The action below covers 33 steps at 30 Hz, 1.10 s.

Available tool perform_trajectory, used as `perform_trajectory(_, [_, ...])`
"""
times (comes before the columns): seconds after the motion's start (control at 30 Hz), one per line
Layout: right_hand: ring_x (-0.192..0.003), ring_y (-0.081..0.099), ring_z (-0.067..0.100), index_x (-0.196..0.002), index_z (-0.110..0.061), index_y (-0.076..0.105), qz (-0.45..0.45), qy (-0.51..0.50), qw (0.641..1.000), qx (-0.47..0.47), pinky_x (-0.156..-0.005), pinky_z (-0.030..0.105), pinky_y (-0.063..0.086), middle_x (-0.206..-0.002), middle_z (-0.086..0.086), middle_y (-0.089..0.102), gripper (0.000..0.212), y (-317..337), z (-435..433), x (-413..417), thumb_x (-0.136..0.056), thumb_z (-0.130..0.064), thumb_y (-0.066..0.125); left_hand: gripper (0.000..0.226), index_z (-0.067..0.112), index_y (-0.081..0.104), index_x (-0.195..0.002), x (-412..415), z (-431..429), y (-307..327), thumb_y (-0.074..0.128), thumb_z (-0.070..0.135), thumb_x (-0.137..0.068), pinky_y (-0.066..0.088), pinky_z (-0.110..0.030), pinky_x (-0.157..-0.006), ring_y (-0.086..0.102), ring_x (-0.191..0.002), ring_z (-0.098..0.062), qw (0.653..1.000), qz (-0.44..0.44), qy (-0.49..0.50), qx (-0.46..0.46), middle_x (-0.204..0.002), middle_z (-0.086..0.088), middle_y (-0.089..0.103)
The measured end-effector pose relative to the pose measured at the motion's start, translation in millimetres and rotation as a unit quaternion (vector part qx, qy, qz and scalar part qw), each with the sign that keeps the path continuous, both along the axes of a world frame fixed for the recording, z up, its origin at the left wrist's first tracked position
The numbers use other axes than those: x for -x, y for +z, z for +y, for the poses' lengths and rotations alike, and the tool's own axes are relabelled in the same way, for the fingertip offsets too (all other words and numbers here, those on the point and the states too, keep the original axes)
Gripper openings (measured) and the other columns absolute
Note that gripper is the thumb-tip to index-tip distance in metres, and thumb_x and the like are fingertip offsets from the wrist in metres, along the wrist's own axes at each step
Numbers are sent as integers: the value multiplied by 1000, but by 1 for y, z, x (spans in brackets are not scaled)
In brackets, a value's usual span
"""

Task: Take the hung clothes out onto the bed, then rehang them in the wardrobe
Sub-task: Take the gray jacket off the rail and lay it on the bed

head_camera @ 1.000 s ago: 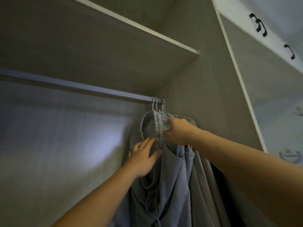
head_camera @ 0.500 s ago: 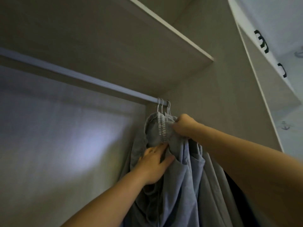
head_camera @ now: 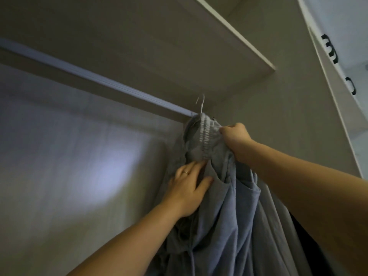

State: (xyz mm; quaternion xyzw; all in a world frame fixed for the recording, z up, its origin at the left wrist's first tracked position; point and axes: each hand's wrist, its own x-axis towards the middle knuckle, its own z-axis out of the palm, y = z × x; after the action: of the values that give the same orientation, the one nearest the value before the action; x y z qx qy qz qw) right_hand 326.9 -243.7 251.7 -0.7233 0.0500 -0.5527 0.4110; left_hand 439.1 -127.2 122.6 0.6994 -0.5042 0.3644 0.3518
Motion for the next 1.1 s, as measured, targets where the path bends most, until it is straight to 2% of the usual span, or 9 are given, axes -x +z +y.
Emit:
perform_trajectory(0.13, [-66,42,19,-76,-10,59,-18,-56,996,72,-57,30,36,-69,11,44,14,-7,-14,34,-87,-13,50,70,29,33,-151,9,-3,8,25,64,-92,19,-40,-120,17,-147,-20,991,-42,14,122,-160,2,27])
perform_trajectory(0.2, [-65,42,18,-75,3,64,-2,-118,985,126,-56,30,37,-68,11,45,27,-13,-27,60,-89,-17,51,74,25,38,-149,20,-5,15,23,65,-88,21,-39,-118,23,-146,-24,983,-61,15,172,-158,-2,33])
perform_trajectory(0.37, [-82,59,27,-81,1,66,23,-271,924,268,-70,35,44,-82,16,67,31,-31,-52,152,-96,-23,53,76,13,48,-143,52,-26,31,24,61,-89,23,-37,-115,33,-141,-31,969,-56,-21,239,-152,-11,42])
perform_trajectory(0.47, [-93,61,33,-92,-7,69,41,-339,885,316,-72,31,38,-96,15,69,24,-45,-66,216,-98,-22,51,78,11,50,-142,82,-50,35,21,62,-90,25,-42,-117,34,-141,-32,963,-23,-74,256,-149,-13,45])
perform_trajectory(0.67, [-88,63,36,-96,-14,68,59,-446,814,368,-69,31,35,-92,16,71,18,-75,-91,359,-98,-23,52,72,6,51,-139,175,-115,35,22,53,-94,30,-45,-115,42,-134,-35,954,-37,-175,239,-141,-18,53])
perform_trajectory(0.77, [-82,64,35,-95,-16,66,72,-484,790,370,-67,33,40,-87,13,70,19,-92,-100,438,-99,-27,50,64,15,55,-134,237,-152,29,24,55,-96,41,-49,-103,52,-122,-35,951,-31,-221,215,-130,-13,62])
perform_trajectory(0.87, [-80,64,33,-97,-18,65,101,-518,771,357,-72,40,50,-86,12,70,17,-110,-105,523,-100,-27,50,57,23,59,-122,308,-186,17,26,61,-96,49,-46,-86,61,-105,-29,939,-28,-290,182,-117,-4,66])
perform_trajectory(0.97, [-79,64,31,-97,-19,65,150,-548,750,339,-74,41,51,-85,8,70,16,-132,-105,609,-99,-26,51,61,16,63,-94,386,-217,-2,31,68,-91,49,-42,-67,59,-80,-24,928,-7,-347,137,-88,-4,64])
perform_trajectory(1.1, [-75,63,25,-88,-21,66,219,-572,743,269,-74,41,52,-79,4,69,24,-166,-98,719,-96,-40,54,55,17,39,-57,494,-256,-41,47,63,-86,33,-39,-54,45,-54,-20,903,27,-418,96,-53,0,41])
